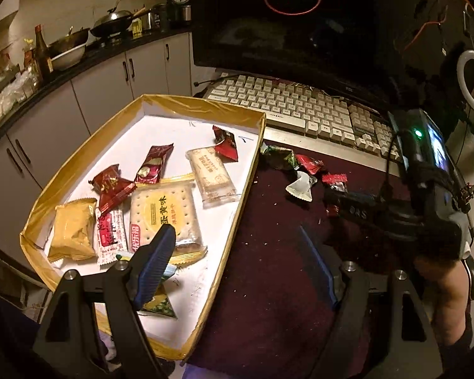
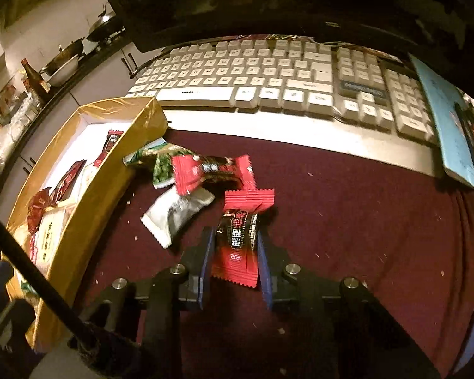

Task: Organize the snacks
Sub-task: 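Grasp the red wrapped candy on the cloth with the right gripper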

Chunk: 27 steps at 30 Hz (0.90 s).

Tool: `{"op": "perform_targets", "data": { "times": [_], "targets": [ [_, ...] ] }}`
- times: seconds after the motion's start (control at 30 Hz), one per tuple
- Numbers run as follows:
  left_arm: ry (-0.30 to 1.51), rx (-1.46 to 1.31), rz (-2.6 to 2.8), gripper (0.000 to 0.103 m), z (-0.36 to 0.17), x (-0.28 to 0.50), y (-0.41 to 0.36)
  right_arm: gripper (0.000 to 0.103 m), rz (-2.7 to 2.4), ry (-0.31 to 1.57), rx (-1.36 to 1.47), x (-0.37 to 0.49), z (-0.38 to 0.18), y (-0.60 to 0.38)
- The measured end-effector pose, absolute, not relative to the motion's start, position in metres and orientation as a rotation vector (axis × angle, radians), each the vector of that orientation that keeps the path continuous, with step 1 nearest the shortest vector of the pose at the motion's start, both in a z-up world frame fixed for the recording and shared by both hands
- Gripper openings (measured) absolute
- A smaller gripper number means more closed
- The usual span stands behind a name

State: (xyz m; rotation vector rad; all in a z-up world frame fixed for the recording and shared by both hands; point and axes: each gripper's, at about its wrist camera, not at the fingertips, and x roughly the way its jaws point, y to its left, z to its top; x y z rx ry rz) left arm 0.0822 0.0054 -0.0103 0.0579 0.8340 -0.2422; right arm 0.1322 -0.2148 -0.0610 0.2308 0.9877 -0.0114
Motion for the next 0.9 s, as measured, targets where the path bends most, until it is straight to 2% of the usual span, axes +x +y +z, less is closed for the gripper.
{"op": "perform_targets", "data": {
  "times": [0.37, 0.67, 0.8, 0.9],
  "targets": [
    [0.847, 0.087, -0.28, 0.079, -0.009, 0.087, -0.013, 0.025, 0.07, 0.869, 0.338, 0.076, -0.049, -0.247],
    [1.007, 0.201, -0.477, 0.078, -0.033, 0.149, -0.076, 0.025, 0.043, 0.813, 0.513, 0.074, -0.064, -0.276],
    [1.079, 0.253, -0.486, 0.058, -0.052, 0.173, -0.104, 0.025, 0.051, 0.827, 0.507, 0.074, -0.067, -0.274],
    [1.09, 0.292, -0.448, 0.049, -0.064, 0.184, -0.117, 0.025, 0.061, 0.833, 0.5, 0.075, -0.068, -0.273]
  ]
}}
